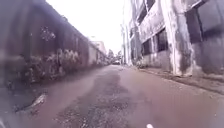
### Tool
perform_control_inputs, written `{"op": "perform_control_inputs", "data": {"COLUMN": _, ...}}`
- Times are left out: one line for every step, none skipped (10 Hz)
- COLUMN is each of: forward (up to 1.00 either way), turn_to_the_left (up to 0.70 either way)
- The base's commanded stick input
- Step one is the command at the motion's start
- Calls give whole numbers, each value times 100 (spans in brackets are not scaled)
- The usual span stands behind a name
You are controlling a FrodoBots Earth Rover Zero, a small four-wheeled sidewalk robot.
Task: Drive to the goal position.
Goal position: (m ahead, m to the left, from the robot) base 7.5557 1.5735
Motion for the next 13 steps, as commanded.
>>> {"op": "perform_control_inputs", "data": {"forward": 60, "turn_to_the_left": 0}}
{"op": "perform_control_inputs", "data": {"forward": 60, "turn_to_the_left": 0}}
{"op": "perform_control_inputs", "data": {"forward": 60, "turn_to_the_left": 0}}
{"op": "perform_control_inputs", "data": {"forward": 60, "turn_to_the_left": 0}}
{"op": "perform_control_inputs", "data": {"forward": 60, "turn_to_the_left": 0}}
{"op": "perform_control_inputs", "data": {"forward": 60, "turn_to_the_left": 0}}
{"op": "perform_control_inputs", "data": {"forward": 60, "turn_to_the_left": 0}}
{"op": "perform_control_inputs", "data": {"forward": 60, "turn_to_the_left": 0}}
{"op": "perform_control_inputs", "data": {"forward": 60, "turn_to_the_left": 0}}
{"op": "perform_control_inputs", "data": {"forward": 60, "turn_to_the_left": 0}}
{"op": "perform_control_inputs", "data": {"forward": 60, "turn_to_the_left": 0}}
{"op": "perform_control_inputs", "data": {"forward": 60, "turn_to_the_left": 0}}
{"op": "perform_control_inputs", "data": {"forward": 60, "turn_to_the_left": 0}}
